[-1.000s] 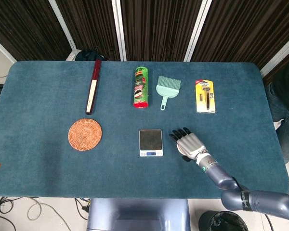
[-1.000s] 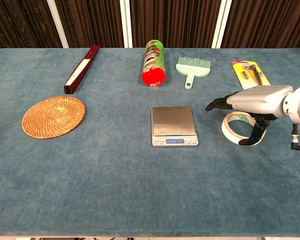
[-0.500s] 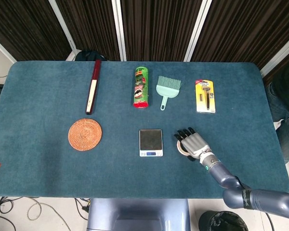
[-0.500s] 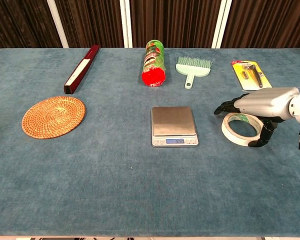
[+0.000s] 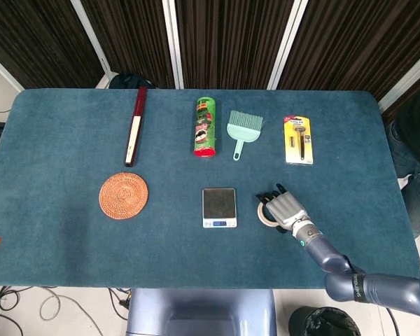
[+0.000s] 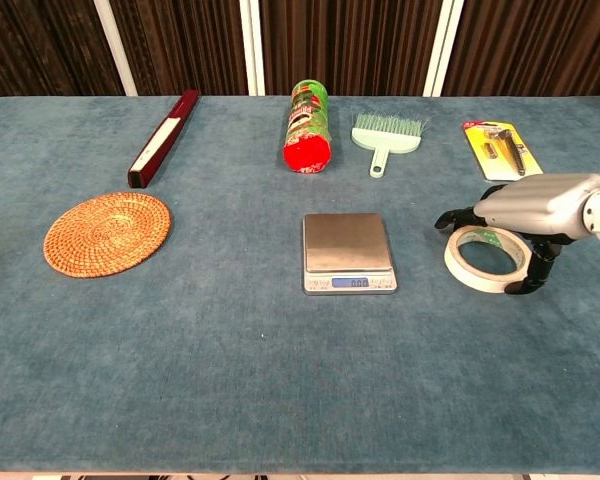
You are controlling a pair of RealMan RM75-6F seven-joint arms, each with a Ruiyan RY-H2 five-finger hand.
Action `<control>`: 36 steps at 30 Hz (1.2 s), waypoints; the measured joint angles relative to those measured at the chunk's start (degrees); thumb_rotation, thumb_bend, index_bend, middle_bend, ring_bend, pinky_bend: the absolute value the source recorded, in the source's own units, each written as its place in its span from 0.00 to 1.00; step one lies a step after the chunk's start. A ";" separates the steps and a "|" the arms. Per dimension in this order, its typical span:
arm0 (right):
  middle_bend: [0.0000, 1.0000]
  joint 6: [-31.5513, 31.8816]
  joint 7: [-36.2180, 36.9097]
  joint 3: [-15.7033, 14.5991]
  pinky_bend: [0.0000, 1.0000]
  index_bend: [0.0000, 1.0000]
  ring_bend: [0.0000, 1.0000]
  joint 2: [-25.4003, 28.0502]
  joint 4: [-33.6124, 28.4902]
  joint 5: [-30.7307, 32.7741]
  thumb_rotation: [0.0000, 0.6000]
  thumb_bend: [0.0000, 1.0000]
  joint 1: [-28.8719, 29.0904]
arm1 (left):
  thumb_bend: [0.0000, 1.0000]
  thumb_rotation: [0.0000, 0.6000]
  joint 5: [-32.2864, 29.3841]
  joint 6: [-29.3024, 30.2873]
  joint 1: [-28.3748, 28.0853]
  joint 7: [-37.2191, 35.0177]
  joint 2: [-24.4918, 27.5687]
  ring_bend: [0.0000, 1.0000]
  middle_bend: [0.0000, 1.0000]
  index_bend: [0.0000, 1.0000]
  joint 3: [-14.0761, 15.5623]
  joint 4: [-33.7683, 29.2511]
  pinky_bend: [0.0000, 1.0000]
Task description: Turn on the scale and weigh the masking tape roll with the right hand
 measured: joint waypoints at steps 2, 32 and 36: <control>0.38 0.41 0.01 -0.02 0.11 0.02 0.40 -0.26 0.23 -0.36 1.00 0.36 -0.11 | 0.00 1.00 0.05 0.09 0.04 -0.07 0.01 0.00 0.00 0.00 -0.01 0.00 0.00; 0.39 2.13 -2.22 6.86 0.14 0.31 0.41 -0.76 -5.91 0.81 1.00 0.36 5.52 | 0.00 1.00 0.03 -0.06 0.09 -0.48 0.19 0.00 0.00 0.00 0.00 -0.03 0.00; 0.39 1.75 -4.76 7.68 0.14 0.31 0.40 -2.78 -5.78 4.47 1.00 0.36 8.27 | 0.00 1.00 0.09 -0.20 0.07 -0.63 0.26 0.00 0.00 0.00 0.06 0.04 0.00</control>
